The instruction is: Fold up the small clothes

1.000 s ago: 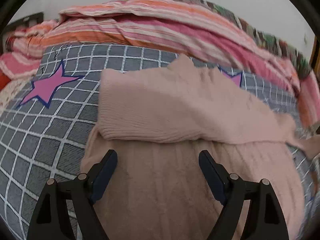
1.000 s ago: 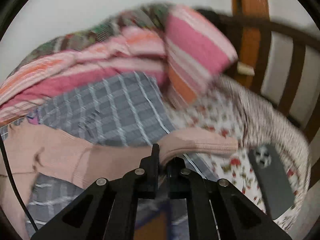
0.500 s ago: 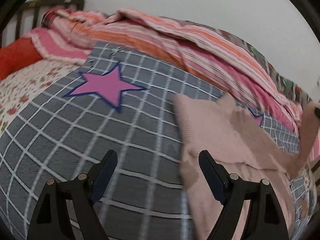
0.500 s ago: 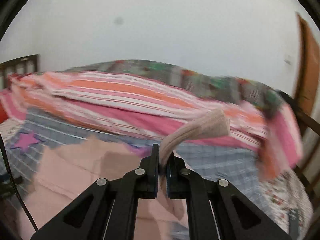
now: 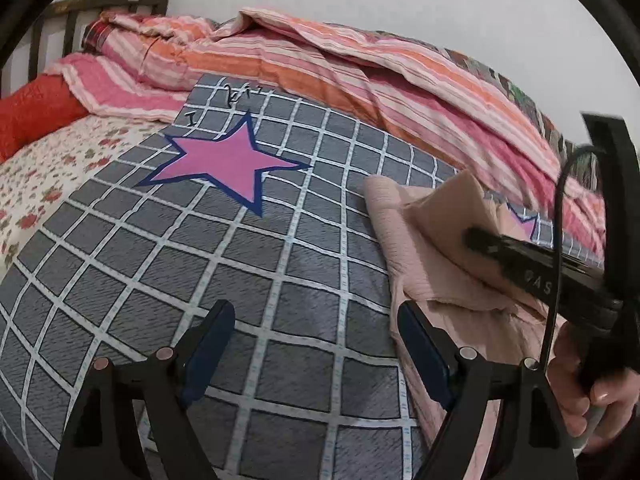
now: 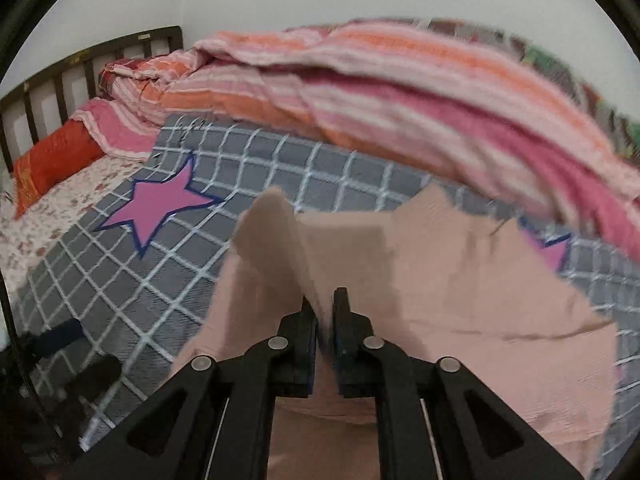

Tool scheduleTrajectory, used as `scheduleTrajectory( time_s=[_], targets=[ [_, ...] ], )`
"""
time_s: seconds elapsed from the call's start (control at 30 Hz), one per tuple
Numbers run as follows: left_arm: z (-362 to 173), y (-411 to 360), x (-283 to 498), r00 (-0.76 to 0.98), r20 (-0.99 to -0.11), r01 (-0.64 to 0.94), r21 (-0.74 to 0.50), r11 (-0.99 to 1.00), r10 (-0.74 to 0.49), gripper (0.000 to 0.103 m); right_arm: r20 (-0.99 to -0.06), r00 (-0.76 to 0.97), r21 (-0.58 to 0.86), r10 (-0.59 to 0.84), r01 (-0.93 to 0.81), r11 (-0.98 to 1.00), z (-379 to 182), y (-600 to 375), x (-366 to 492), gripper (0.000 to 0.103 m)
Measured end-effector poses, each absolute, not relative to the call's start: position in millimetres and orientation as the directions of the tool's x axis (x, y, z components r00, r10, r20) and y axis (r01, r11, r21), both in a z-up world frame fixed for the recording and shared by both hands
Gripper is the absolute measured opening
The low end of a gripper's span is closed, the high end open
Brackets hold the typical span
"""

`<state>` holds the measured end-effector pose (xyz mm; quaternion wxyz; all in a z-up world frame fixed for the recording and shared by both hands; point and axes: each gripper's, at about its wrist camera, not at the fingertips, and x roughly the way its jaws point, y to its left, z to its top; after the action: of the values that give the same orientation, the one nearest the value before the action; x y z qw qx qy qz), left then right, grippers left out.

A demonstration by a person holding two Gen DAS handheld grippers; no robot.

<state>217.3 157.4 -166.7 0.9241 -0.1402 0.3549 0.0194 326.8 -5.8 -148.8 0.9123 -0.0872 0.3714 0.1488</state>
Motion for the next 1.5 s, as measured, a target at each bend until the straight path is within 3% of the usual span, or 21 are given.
scheduleTrajectory(
  time_s=[0.07,0.3,0.53,0.7,0.8,0.9,1.07,1.13,1.17,1.33,1.5],
  targets=[
    [-166.9,150.3,219.2,0.747,-0.663,-0.121,-0.214,0.969,-0.053,0.083,-0.748,0.599,0.029,0.286,-0.400,0.916,-154.4,-5.4,330.4,0.050],
    [-159.7,135.6,221.7,0.771,-0.629,-0.056,-0.218,0.974,-0.096,0.082,-0.685,0.617,0.115,0.386,-0.432,0.894,-130.4,-61.7,283.1,0.057],
    [-157.0,117.2,237.9,0.759,-0.621,0.001,-0.297,0.955,-0.194,0.080,-0.629,0.755,0.055,0.187,-0.196,0.979,-114.8,-176.5,255.2,0.058],
    [-156.6,96.9,254.6,0.748,-0.630,0.058,-0.250,0.967,-0.208,0.063,-0.674,0.734,0.137,0.081,0.016,0.990,-131.1,-259.4,264.1,0.057],
    [-158.2,91.3,269.8,0.737,-0.653,0.055,-0.202,0.978,-0.176,0.055,-0.683,0.721,0.215,0.114,0.049,0.975,-139.4,-286.4,266.0,0.057],
    [-162.6,90.4,281.3,0.718,-0.673,0.052,-0.199,0.979,-0.175,0.045,-0.706,0.704,0.168,0.079,0.058,0.984,-145.6,-290.4,272.6,0.057],
    [-161.4,86.5,291.8,0.726,-0.667,0.052,-0.190,0.980,-0.168,0.038,-0.722,0.688,0.139,0.072,0.042,0.989,-151.4,-285.9,286.6,0.057],
    [-160.9,84.2,294.3,0.730,-0.663,0.053,-0.187,0.981,-0.166,0.029,-0.722,0.689,0.125,0.060,0.045,0.991,-152.3,-285.1,289.2,0.057],
    [-161.1,82.3,295.2,0.729,-0.664,0.056,-0.183,0.981,-0.166,0.018,-0.722,0.689,0.128,0.063,0.044,0.991,-153.1,-285.2,291.5,0.057],
    [-154.1,75.6,292.1,0.756,-0.633,0.082,-0.162,0.983,-0.168,0.009,-0.738,0.670,0.146,0.077,0.047,0.988,-161.3,-286.9,298.4,0.057],
    [-135.8,69.3,288.6,0.813,-0.559,0.079,-0.172,0.982,-0.163,0.008,-0.735,0.670,0.165,0.101,0.031,0.986,-161.9,-287.1,301.0,0.035]
  ],
)
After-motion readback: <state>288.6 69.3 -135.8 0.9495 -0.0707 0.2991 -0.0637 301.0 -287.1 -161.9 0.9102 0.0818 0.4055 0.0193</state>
